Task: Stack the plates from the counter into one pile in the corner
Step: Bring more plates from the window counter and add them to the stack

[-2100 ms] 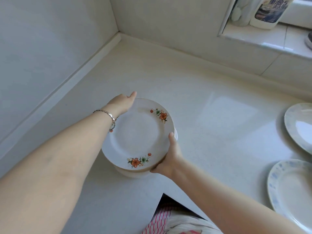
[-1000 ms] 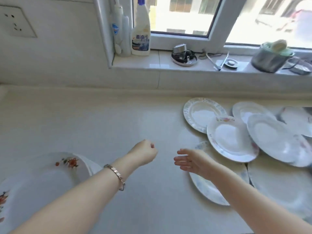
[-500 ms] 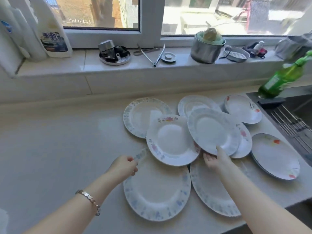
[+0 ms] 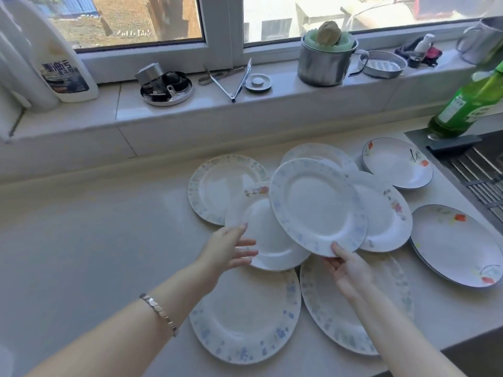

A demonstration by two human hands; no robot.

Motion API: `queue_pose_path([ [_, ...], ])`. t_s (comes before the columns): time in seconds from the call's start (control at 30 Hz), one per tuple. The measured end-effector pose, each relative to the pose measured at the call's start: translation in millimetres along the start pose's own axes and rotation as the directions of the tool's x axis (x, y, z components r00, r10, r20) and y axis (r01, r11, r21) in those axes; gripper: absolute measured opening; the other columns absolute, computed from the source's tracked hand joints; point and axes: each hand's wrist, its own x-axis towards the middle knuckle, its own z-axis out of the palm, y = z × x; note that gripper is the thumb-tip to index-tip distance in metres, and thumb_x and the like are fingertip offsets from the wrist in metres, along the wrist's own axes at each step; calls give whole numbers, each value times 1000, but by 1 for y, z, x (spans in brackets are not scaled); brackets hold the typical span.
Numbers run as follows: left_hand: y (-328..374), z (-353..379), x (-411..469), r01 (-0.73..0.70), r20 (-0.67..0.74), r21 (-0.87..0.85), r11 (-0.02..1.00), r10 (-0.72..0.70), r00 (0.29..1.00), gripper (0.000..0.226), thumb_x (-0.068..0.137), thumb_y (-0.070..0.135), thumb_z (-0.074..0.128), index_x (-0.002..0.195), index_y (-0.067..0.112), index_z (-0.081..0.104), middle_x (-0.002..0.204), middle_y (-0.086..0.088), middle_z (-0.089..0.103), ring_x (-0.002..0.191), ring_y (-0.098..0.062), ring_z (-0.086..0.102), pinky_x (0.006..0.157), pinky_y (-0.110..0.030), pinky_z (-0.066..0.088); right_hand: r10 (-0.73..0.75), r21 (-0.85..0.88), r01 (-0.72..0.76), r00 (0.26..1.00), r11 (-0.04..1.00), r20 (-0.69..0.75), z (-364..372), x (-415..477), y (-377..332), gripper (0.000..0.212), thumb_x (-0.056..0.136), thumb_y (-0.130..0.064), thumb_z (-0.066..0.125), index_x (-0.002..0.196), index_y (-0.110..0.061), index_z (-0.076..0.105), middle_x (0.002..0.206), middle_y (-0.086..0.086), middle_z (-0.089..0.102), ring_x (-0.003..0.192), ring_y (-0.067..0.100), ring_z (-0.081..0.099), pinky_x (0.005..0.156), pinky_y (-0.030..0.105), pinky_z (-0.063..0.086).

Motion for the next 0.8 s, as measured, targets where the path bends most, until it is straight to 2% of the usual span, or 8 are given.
queue_pose_path([
  [0.07, 7, 4, 0, 25, 41, -200, 979, -17, 999, 39, 92, 44, 47, 118, 15, 45, 101, -10, 63, 83, -27, 67, 74, -36, 57, 5, -91, 7, 992, 996, 125, 6, -8, 0, 19, 90, 0, 48, 101, -10, 60, 72, -2, 76, 62, 10, 72, 53, 20, 56],
  [0.17, 9, 1, 4, 33, 19, -442, 896, -27, 999, 48, 89, 50, 48, 123, 17, 55, 110, -7, 67, 88, -22, 67, 71, -37, 59, 27, -251, 52, 954, 966, 299, 18, -25, -5, 19, 79, -4, 59, 97, -5, 65, 76, 3, 76, 65, 15, 72, 55, 24, 57],
  [0.23, 0, -5, 7, -1, -93, -512, 859, -54, 994, 48, 87, 49, 52, 122, 17, 59, 115, -6, 68, 96, -23, 66, 84, -41, 54, 25, -361, 125, 923, 924, 384, 28, -33, -7, 31, 68, -11, 67, 97, -3, 66, 79, 7, 76, 68, 19, 73, 56, 26, 58],
  [0.33, -19, -19, 11, -86, -290, -532, 843, -86, 953, 52, 84, 50, 56, 121, 13, 60, 111, -6, 69, 89, -22, 66, 84, -40, 53, 14, -510, 234, 900, 828, 436, 44, -41, -5, 16, 84, -10, 59, 96, -3, 67, 76, 6, 75, 65, 18, 72, 58, 27, 59],
  [0.43, -28, -37, 12, -126, -385, -551, 825, -118, 915, 34, 87, 49, 54, 102, 19, 61, 92, 0, 67, 70, -16, 65, 65, -36, 58, -145, -558, 237, 968, 796, 203, 51, -27, -1, 26, 95, -24, 49, 82, -8, 64, 58, 2, 67, 53, 16, 64, 55, 26, 55],
  [0.53, -34, -61, 8, -171, -445, -575, 800, -130, 886, 25, 89, 46, 53, 87, 21, 58, 81, 5, 64, 48, -7, 66, 42, -26, 54, -268, -561, 155, 956, 813, -124, 35, 11, 1, 23, 85, -30, 56, 87, -7, 55, 72, 4, 53, 64, 19, 51, 64, 31, 46],
  [0.63, -39, -84, 4, -197, -483, -574, 795, -134, 865, 27, 90, 45, 51, 108, 25, 55, 89, 5, 64, 66, -11, 63, 54, -32, 55, -204, -736, 2, 961, 677, -185, 25, 37, 16, 35, 77, -38, 61, 92, -8, 50, 81, 4, 49, 75, 23, 49, 73, 41, 47],
  [0.8, -49, -99, -6, -211, -522, -558, 802, -142, 841, 27, 91, 45, 49, 111, 27, 51, 99, 3, 64, 64, -11, 63, 51, -29, 56, -210, -817, -40, 958, 575, -195, 37, 47, 30, 48, 76, -30, 72, 110, -1, 53, 97, 9, 57, 85, 25, 54, 70, 31, 42],
])
